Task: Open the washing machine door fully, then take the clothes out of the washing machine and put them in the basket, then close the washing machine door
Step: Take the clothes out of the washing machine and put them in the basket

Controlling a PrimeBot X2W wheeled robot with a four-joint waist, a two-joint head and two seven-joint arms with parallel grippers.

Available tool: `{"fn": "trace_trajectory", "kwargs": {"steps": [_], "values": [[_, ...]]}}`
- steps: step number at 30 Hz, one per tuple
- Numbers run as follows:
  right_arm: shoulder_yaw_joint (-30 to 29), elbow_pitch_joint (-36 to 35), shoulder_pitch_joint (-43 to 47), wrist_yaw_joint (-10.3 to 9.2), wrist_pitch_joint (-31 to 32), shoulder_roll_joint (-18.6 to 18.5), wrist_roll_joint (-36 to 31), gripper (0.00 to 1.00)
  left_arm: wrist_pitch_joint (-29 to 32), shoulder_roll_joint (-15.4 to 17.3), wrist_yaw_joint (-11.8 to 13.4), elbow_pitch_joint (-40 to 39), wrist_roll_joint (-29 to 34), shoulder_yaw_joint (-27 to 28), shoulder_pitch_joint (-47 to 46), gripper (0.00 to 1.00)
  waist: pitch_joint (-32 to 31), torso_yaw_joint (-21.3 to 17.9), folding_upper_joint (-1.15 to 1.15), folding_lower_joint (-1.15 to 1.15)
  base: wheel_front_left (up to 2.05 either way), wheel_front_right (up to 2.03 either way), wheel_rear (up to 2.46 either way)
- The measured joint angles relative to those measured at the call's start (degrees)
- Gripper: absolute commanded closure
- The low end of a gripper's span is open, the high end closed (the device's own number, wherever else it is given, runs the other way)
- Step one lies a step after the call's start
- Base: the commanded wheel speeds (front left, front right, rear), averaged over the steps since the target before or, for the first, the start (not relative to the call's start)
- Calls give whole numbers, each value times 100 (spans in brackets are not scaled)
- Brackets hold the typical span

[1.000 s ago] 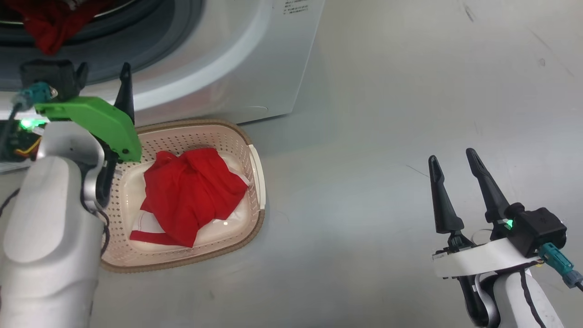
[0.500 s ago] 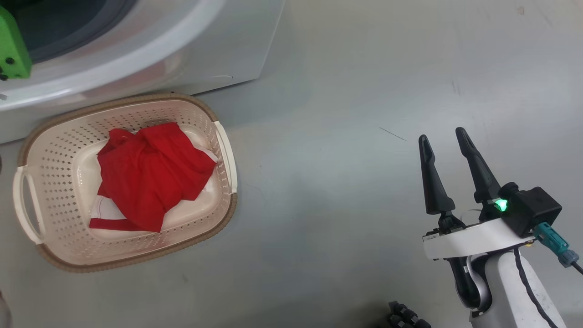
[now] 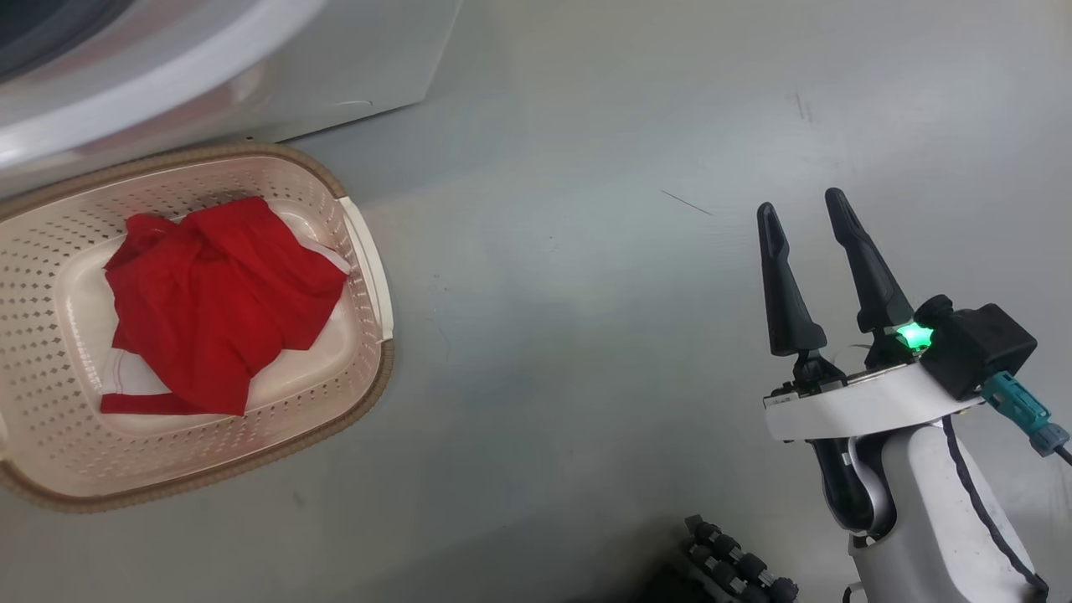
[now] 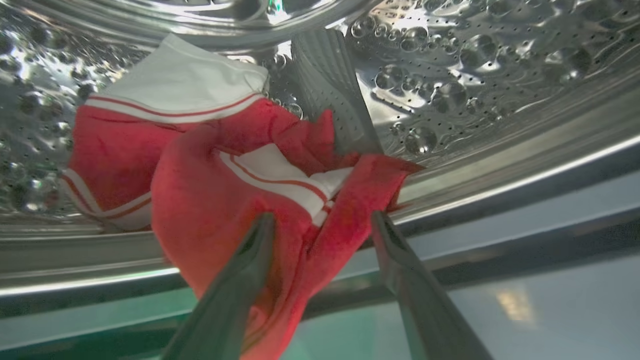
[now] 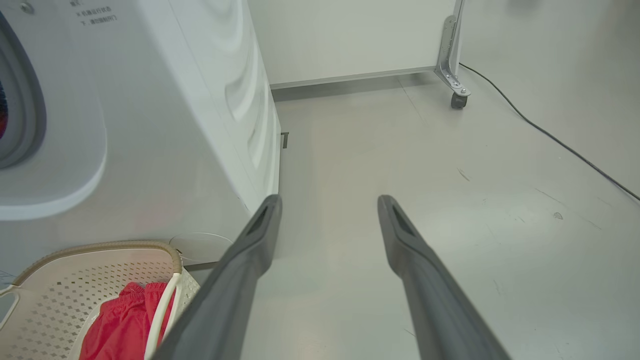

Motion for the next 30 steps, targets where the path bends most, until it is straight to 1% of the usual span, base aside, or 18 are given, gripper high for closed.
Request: {"fn": "trace_trajectory", "kwargs": {"steps": [7,9,10,11,13,18,22,25,30], "values": [[49,-5,-113,-10,0,4,153,0,189,155,120,226,31,47,-213,0,147,-137,0,0,0,0,0],[56,-4,-142,-11,0,4,158,0,212,165,212,277,42,51,-260,0,166,-162,0,0,0,0,0],[58,-3,-162,-12,0,4,159,0,219,174,216,291,68,48,-279,25,172,-171,0,-1,0,0,0],[59,-3,-172,-12,0,4,165,0,238,175,216,307,76,51,-300,57,178,-177,0,0,0,0,0],[65,-1,-175,-19,0,4,170,0,265,176,234,339,85,44,-339,100,186,-184,0,0,0,0,0],[79,9,-196,-20,0,4,211,0,260,174,266,412,102,33,-378,100,192,-182,0,0,0,0,0],[51,27,-240,-60,0,4,210,0,121,144,265,485,102,15,-381,100,151,-152,0,0,0,0,0],[12,40,-254,-62,0,4,207,0,-78,116,259,479,102,11,-383,100,111,-114,0,0,0,0,0],[-41,67,-255,-69,0,3,183,0,-499,-35,246,410,89,21,-382,100,22,-29,0,-1,0,0,0]]}}
